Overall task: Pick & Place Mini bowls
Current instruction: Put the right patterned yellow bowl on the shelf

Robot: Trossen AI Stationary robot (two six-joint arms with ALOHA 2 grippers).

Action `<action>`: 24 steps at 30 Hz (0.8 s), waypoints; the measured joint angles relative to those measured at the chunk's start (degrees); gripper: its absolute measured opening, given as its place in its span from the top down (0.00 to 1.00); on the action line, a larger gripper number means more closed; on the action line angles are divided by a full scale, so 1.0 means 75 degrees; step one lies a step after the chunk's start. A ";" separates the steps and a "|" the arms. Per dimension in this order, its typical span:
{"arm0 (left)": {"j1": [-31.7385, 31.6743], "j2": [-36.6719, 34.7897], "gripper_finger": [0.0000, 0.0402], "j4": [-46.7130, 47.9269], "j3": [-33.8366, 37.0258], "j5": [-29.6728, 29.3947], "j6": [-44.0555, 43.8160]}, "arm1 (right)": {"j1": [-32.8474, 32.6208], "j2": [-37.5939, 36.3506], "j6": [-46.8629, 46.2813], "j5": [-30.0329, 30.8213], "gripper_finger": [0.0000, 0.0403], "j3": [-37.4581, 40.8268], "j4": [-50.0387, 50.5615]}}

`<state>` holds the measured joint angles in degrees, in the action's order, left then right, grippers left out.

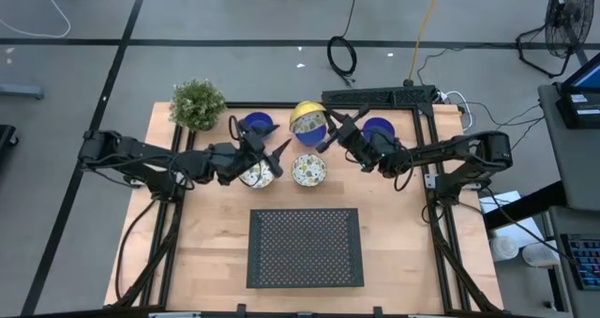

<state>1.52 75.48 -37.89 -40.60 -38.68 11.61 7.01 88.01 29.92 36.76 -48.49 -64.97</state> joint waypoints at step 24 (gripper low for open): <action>-0.0547 0.1713 0.37 0.0280 -0.2079 -0.1543 0.1286 | -0.0017 0.0003 0.0362 0.0122 0.99 0.0000 0.0103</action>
<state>-2.59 88.33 -35.79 -56.19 -50.26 21.25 6.87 88.03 32.63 37.67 -48.49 -64.19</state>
